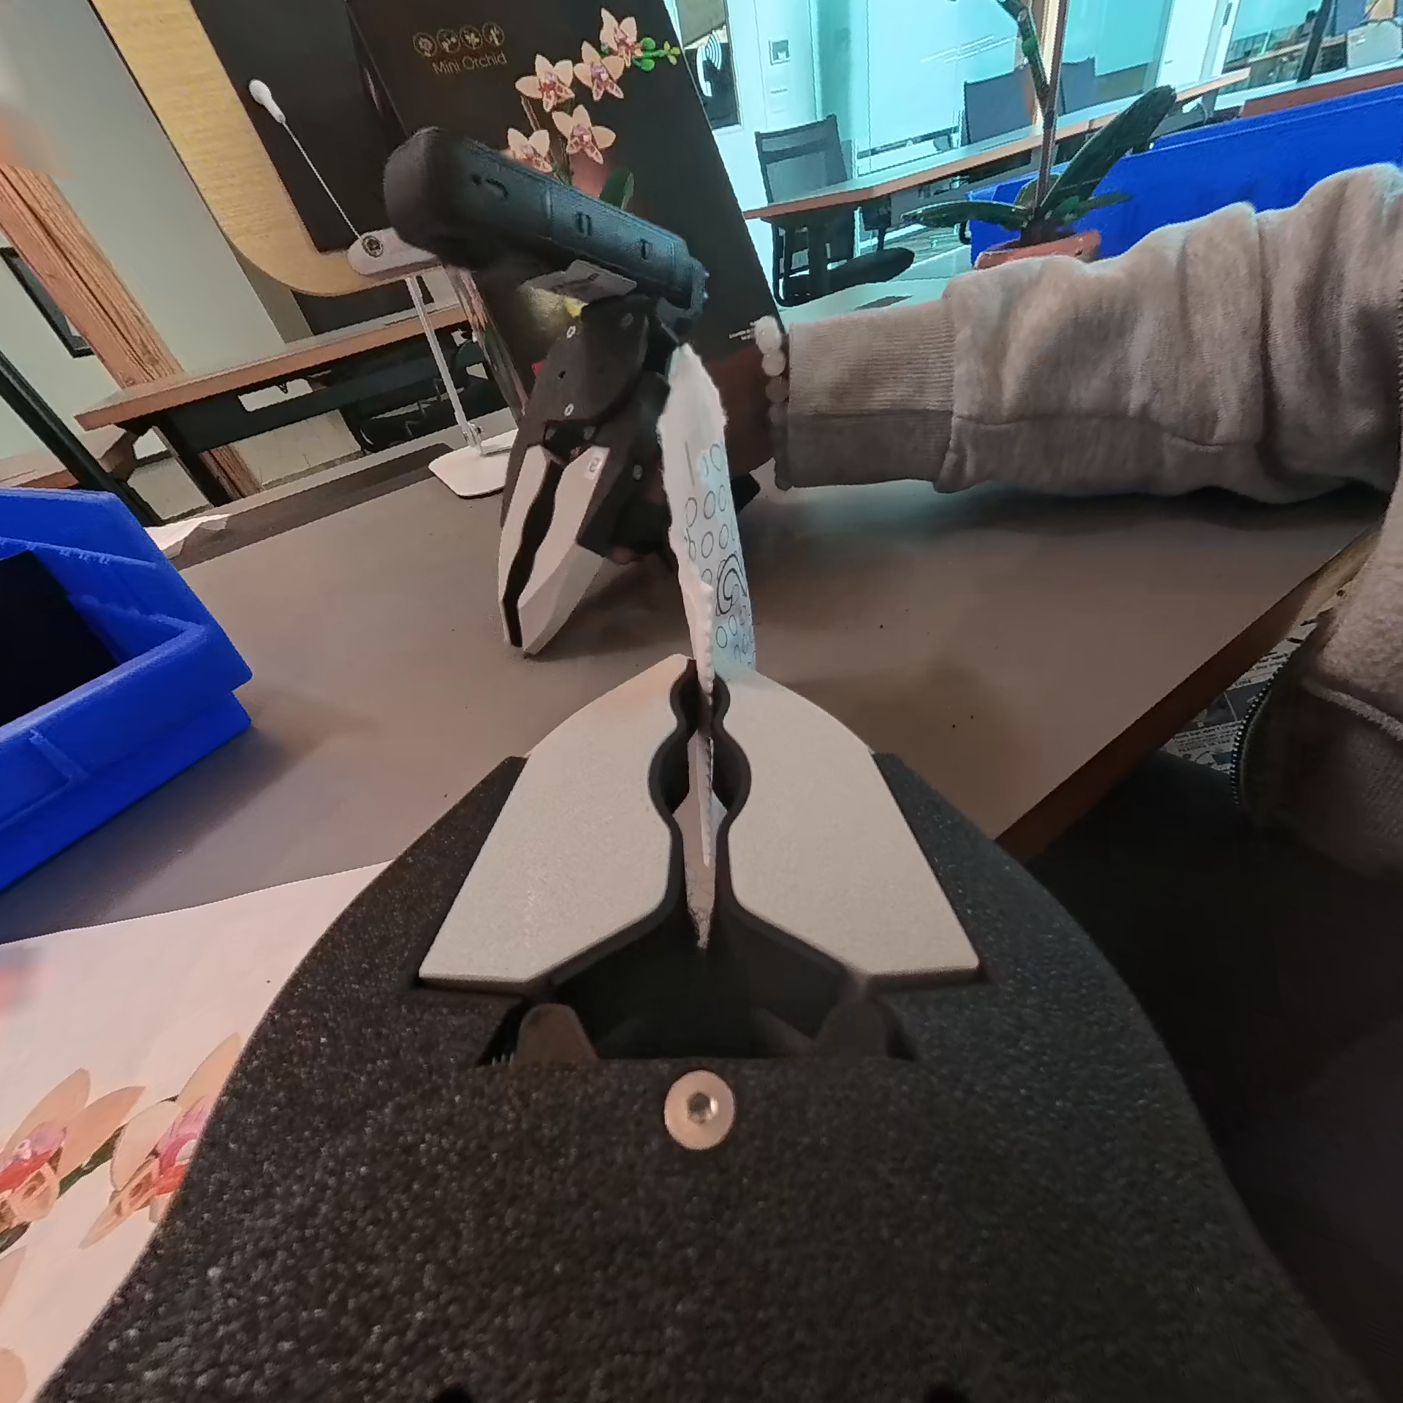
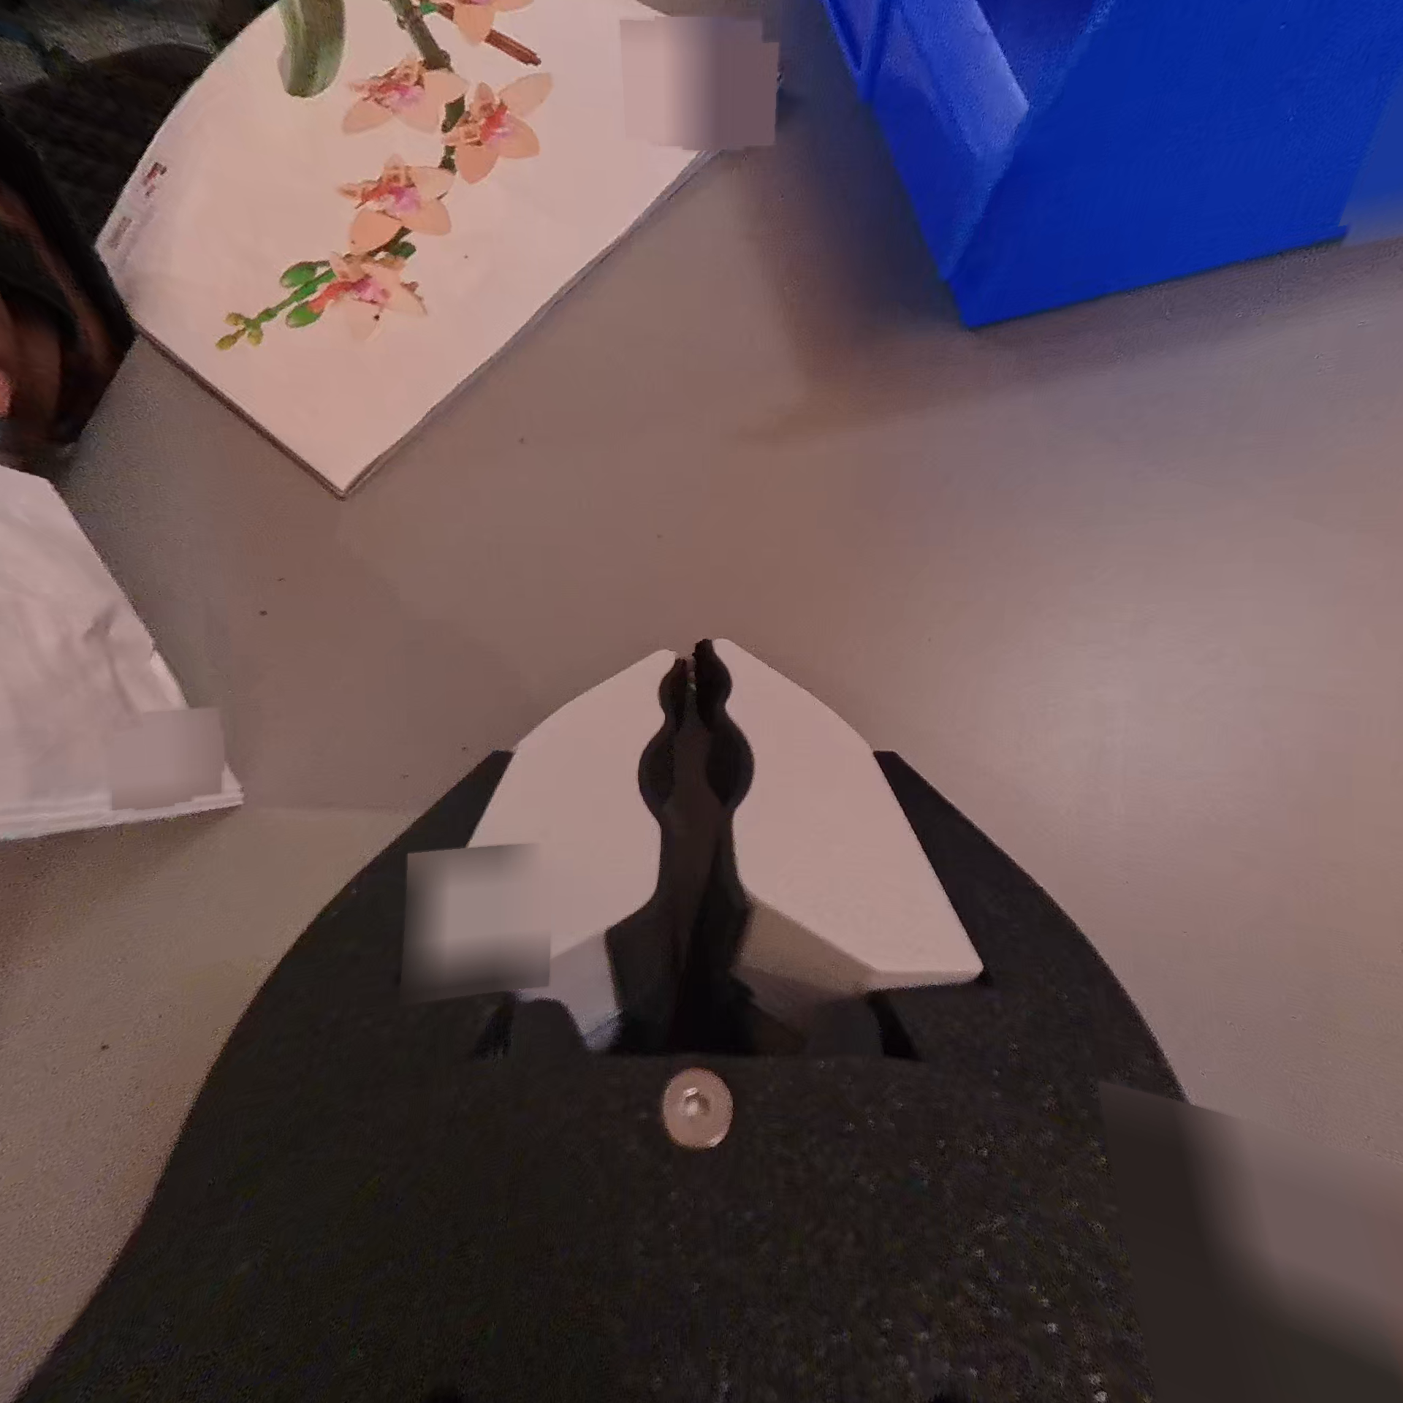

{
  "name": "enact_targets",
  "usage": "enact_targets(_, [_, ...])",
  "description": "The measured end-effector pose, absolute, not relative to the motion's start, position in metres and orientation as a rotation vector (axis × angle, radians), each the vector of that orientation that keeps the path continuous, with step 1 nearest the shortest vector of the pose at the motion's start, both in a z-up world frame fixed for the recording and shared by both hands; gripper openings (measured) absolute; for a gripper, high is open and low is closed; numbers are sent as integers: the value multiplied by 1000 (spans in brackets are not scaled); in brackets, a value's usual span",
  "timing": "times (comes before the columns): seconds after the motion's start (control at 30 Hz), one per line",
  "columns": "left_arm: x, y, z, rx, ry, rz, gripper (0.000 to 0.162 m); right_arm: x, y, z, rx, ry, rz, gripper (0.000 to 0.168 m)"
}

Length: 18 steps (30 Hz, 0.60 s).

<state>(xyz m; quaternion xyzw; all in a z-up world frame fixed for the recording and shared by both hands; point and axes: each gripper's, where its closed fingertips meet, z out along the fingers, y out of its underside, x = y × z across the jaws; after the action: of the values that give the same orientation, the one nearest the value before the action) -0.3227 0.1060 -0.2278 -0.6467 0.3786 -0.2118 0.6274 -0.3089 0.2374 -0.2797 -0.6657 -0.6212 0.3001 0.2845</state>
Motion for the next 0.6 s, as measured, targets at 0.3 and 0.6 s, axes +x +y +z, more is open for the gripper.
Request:
enact_targets(0.3, [-323,105,-228,-1481,869,-485,0,-294,240,-265,-1770,-1664,763,23])
enact_targets(0.6, [-323,105,-227,-1482,866,-486,0,-300,233,-283,-1847,-1695,825,10])
